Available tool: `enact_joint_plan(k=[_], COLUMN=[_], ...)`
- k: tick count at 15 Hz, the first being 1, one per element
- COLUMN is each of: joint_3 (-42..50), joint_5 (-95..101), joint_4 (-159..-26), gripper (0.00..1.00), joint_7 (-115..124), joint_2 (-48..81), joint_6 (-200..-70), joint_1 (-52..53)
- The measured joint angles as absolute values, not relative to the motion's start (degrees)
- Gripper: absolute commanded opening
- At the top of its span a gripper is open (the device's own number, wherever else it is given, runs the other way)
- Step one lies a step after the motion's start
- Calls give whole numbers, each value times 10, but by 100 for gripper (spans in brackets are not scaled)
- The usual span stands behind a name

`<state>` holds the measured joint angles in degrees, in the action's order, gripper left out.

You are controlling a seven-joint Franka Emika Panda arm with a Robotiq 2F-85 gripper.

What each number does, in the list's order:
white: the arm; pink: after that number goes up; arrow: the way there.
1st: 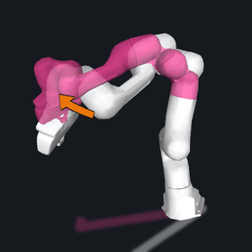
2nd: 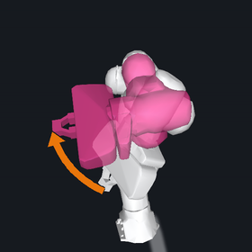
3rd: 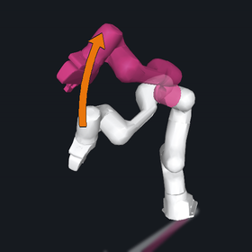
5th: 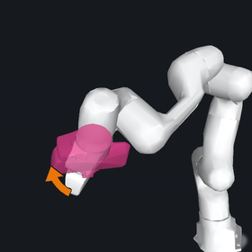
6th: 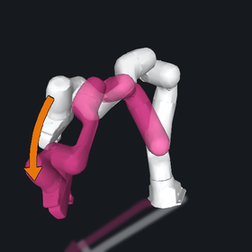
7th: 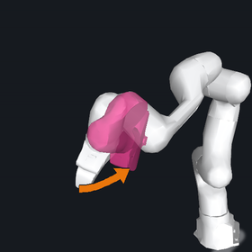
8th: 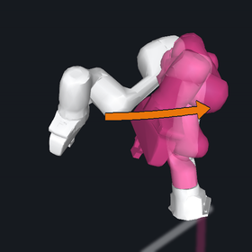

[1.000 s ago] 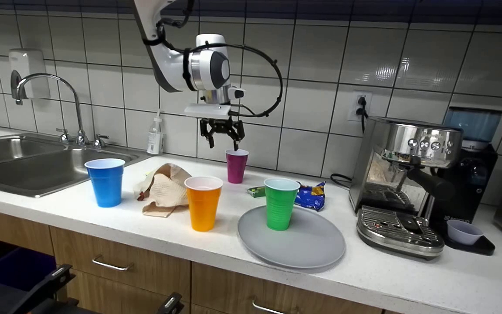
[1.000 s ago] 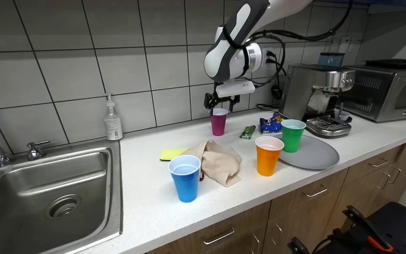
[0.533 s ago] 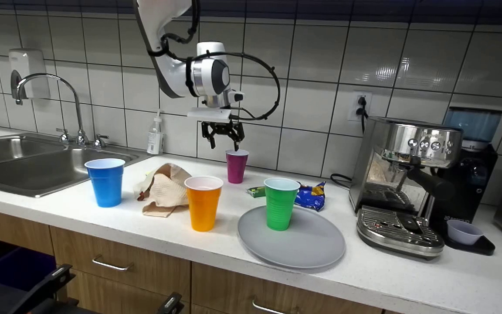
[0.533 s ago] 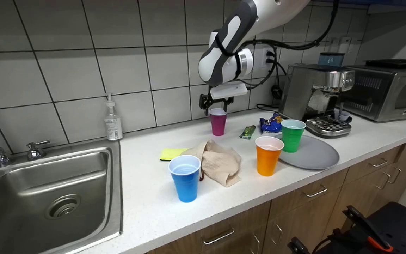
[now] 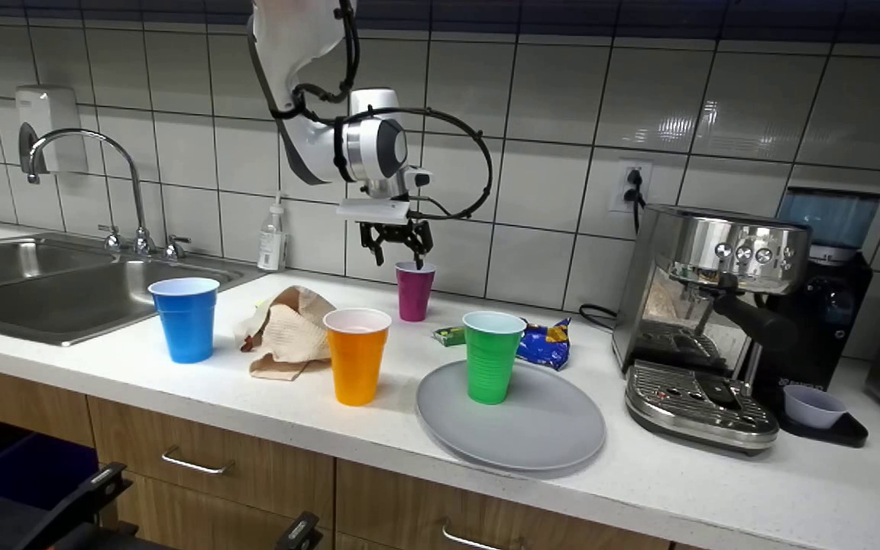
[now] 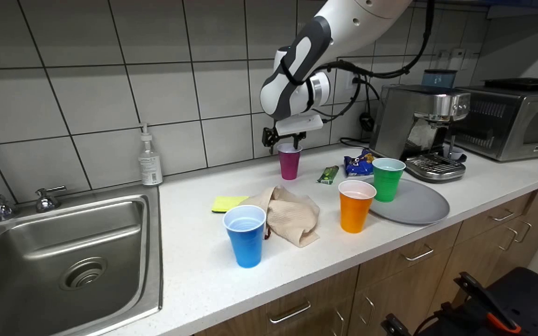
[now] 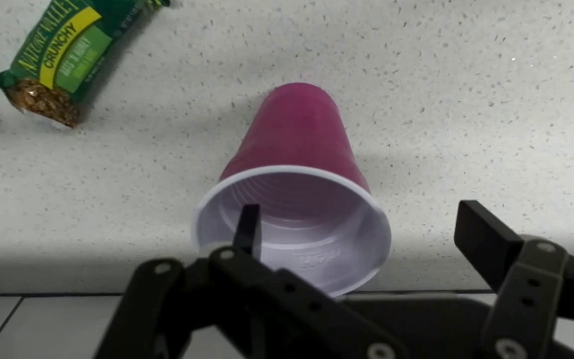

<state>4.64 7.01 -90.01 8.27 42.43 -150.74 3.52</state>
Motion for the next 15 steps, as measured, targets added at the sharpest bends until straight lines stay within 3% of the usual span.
enact_joint_plan(k=[6, 7, 8, 15], joint_3=[49, 49, 49, 49], joint_5=[67, 67, 67, 64], joint_4=[-868, -864, -861, -848], gripper=[100, 75, 74, 19], joint_7=[84, 84, 84, 85], joint_2=[455, 458, 461, 468], joint_6=[-1504, -1504, -1503, -1500], joint_1=[35, 35, 35, 35])
